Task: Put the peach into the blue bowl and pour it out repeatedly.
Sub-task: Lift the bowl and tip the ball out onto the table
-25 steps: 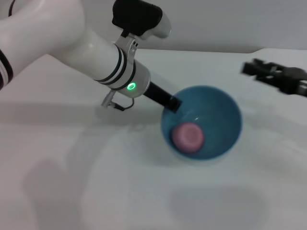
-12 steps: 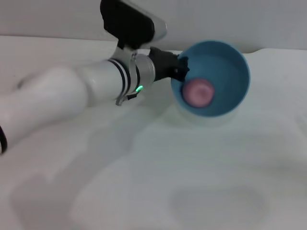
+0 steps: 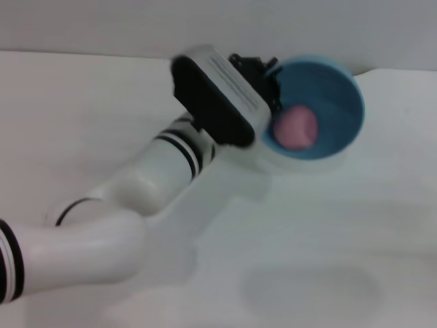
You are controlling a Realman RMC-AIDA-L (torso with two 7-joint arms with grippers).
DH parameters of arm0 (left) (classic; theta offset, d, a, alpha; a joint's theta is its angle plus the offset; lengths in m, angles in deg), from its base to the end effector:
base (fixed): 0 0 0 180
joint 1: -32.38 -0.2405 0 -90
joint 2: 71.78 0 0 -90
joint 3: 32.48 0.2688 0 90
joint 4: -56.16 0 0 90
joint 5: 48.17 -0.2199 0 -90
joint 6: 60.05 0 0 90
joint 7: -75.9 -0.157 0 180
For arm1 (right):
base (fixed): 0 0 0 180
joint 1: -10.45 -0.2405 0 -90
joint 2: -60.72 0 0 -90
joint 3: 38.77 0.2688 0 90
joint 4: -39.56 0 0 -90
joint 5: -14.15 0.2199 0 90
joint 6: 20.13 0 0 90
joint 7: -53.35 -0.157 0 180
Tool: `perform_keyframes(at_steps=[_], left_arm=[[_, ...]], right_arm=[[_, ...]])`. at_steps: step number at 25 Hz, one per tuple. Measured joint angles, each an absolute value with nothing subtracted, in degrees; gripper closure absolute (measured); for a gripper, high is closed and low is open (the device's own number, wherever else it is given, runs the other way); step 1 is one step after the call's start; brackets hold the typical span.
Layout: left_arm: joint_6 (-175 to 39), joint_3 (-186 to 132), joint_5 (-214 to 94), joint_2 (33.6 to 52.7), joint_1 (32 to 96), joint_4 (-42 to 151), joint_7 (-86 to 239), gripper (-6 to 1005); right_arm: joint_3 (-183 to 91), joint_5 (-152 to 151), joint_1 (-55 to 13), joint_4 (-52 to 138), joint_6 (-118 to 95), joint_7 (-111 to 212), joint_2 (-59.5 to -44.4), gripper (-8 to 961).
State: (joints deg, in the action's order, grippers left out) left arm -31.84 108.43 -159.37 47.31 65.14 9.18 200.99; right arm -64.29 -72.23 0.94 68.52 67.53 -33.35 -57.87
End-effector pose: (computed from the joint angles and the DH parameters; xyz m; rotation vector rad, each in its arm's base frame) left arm -0.1670 0.3814 -0.1514 -2.1154 0.0025 -0.3115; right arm 0.3869 0.2597 0.0539 -1.7475 1.1846 1.2239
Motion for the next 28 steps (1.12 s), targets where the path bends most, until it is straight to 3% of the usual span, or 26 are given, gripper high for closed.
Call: perform_keyframes(at_steps=[7, 28], left_arm=[[-21.5, 119.0, -155.4, 47.31, 64.6, 10.5, 177.2, 1000], [-9.0, 124.5, -154.5, 47.32, 63.1, 14.0, 167.3, 1000]], right_arm=[[-64.0, -72.3, 1.4, 68.6, 67.3, -32.8, -57.81, 368], [-64.6, -72.9, 1.5, 64.9, 67.6, -30.0, -57.90, 381]])
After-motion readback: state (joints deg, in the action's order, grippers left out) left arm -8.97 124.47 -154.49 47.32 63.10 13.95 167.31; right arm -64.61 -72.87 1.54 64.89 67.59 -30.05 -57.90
